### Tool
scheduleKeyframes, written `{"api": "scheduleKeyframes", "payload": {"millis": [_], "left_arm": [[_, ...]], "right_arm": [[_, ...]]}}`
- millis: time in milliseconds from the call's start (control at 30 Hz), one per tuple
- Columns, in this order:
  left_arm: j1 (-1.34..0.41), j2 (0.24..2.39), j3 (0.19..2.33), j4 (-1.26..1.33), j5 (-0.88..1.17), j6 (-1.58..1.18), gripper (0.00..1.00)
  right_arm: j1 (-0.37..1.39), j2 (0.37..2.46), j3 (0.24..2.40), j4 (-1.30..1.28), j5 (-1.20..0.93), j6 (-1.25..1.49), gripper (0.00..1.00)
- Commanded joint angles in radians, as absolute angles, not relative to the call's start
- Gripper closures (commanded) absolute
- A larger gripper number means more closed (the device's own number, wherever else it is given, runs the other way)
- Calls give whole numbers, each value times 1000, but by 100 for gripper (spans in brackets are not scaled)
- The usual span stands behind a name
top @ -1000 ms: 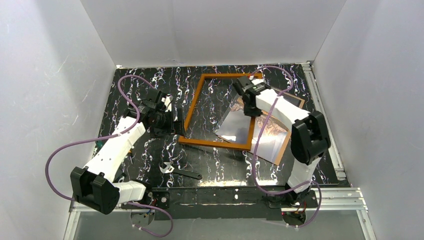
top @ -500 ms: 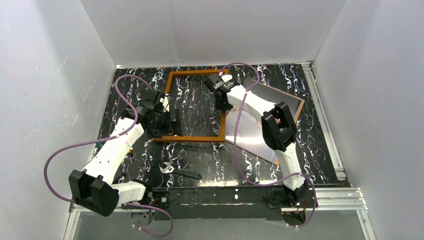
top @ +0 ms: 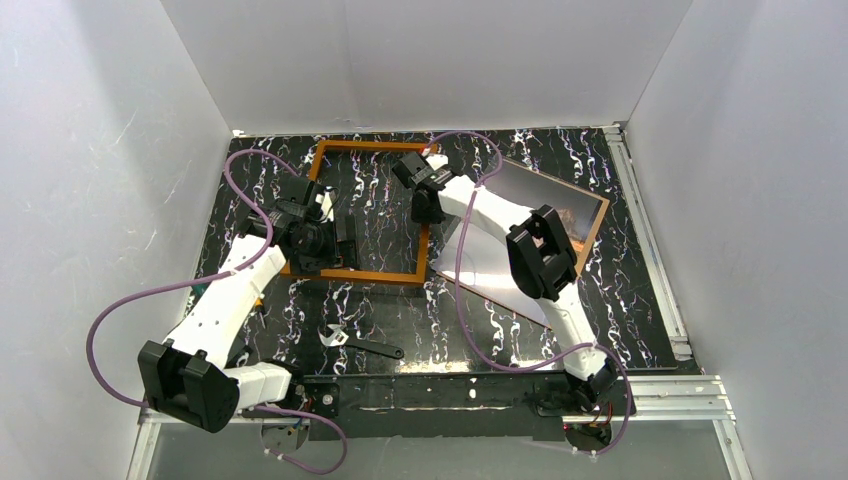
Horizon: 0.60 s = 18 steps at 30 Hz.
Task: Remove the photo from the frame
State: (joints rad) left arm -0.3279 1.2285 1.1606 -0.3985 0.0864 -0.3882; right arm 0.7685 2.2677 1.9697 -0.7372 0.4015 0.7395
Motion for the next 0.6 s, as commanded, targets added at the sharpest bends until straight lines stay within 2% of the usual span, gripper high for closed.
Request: {"api": "scheduleKeyframes", "payload": {"millis": [0,100,167,233,333,433,567], "left_arm": [[-319,1217,1173,-479,93,-391,2],[-316,1218,1173,-477,92,-393,2],[-316,1217,1171,-477,94,-393,2],[-315,1218,1169,-475,96,-394,2],[-315,1216,1169,-474,97,-391,2],[-313,1220,1168,-473,103,-386,2],[-308,1227,1153,-445,185,-369,2]], "right_arm": [[782,2282,2069,-679,425,813,89],[784,2303,2090,-686,436,808,85],[783,2310,2097,-686,432,802,78],[783,2313,2102,-685,419,786,66],[782,2301,2113,-700,369,751,41],[776,2236,2072,-700,326,703,25],[731,2022,1809,-637,263,647,22]]}}
